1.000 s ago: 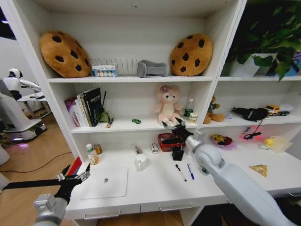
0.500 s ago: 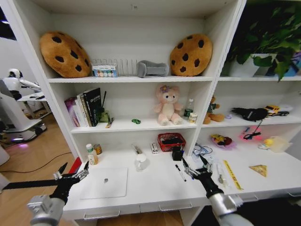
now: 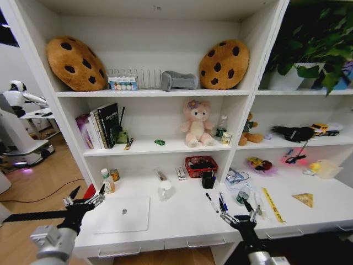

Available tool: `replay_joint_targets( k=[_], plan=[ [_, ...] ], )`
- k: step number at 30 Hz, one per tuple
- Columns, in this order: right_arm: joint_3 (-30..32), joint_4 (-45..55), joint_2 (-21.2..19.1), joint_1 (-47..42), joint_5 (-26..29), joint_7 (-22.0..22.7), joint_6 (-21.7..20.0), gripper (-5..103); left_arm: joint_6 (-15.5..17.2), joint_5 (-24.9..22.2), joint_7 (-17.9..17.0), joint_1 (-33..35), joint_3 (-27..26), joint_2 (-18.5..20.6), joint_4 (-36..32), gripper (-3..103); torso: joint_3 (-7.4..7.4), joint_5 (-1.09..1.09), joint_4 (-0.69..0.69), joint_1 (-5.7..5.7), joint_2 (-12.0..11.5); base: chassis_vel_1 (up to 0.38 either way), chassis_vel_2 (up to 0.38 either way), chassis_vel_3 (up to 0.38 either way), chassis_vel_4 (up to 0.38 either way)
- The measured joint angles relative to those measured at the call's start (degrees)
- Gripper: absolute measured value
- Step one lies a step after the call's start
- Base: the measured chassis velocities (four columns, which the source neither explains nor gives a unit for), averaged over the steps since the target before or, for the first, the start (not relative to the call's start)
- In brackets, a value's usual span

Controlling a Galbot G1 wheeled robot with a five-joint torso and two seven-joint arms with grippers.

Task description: Organize the objects on the table.

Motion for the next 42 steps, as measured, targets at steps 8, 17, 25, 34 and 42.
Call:
replay_joint_targets(
  k=[8,17,25,34,42],
  plan=[
    [-0.6,-0.8,0.0,0.3,0.0,0.0,0.0,100,0.0,0.1,0.0,0.1,0.1,-0.1,0.4,100,0.0,0.0,-0.01,0.0,0.0,-0.007,-0.003,0.007,0.007],
    [-1.5,-2.8,-1.3,2.2,0.4,-0.1,-0.3,100,0.0,0.6,0.1,0.8,0.3,-0.2,0.6,100,0.0,0.01,-0.01,0.0,0.0,-0.105,-0.102,0.102,0.105],
    [-2.9,-6.2,-3.4,6.8,2.5,-0.2,-1.2,100,0.0,1.2,0.2,1.9,0.4,-0.2,0.7,100,0.0,0.01,0.0,0.0,0.0,-0.181,-0.173,0.198,0.179],
    [-5.0,-9.0,-7.7,11.9,6.6,-2.4,-4.2,100,0.0,1.8,0.3,2.4,1.1,0.1,0.9,100,0.01,-0.02,-0.01,0.0,0.0,-0.024,-0.049,0.038,0.037],
    [-8.0,-13.4,-12.1,19.8,16.2,-1.8,-16.7,99,-0.1,2.4,0.5,3.0,2.0,1.8,2.1,100,0.01,0.01,-0.02,0.0,0.0,0.021,0.022,-0.032,-0.025]
  ],
)
